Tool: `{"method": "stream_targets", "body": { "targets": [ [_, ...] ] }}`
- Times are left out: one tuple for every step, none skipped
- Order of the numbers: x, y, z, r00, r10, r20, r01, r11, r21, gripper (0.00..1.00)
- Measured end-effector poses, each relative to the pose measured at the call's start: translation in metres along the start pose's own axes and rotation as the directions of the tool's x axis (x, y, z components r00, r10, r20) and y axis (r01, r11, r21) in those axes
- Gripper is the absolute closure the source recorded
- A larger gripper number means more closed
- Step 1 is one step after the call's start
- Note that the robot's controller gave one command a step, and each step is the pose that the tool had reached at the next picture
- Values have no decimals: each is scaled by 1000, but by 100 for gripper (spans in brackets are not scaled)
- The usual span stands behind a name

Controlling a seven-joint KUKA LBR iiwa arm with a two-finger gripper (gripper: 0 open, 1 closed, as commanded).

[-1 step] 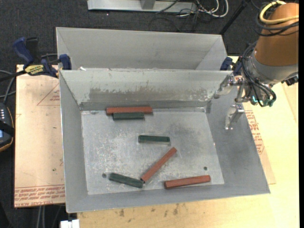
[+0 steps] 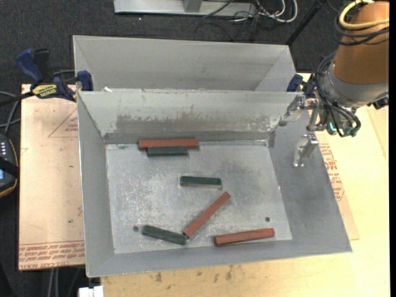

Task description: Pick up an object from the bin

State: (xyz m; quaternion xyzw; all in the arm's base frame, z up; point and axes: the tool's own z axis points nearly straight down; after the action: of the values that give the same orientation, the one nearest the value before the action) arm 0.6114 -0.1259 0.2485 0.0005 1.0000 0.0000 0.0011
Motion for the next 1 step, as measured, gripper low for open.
{"method": "stream_targets", "body": {
  "targets": [
    [15,6,44,1000,15,6,-15,1000,1,0]
  ]
}}
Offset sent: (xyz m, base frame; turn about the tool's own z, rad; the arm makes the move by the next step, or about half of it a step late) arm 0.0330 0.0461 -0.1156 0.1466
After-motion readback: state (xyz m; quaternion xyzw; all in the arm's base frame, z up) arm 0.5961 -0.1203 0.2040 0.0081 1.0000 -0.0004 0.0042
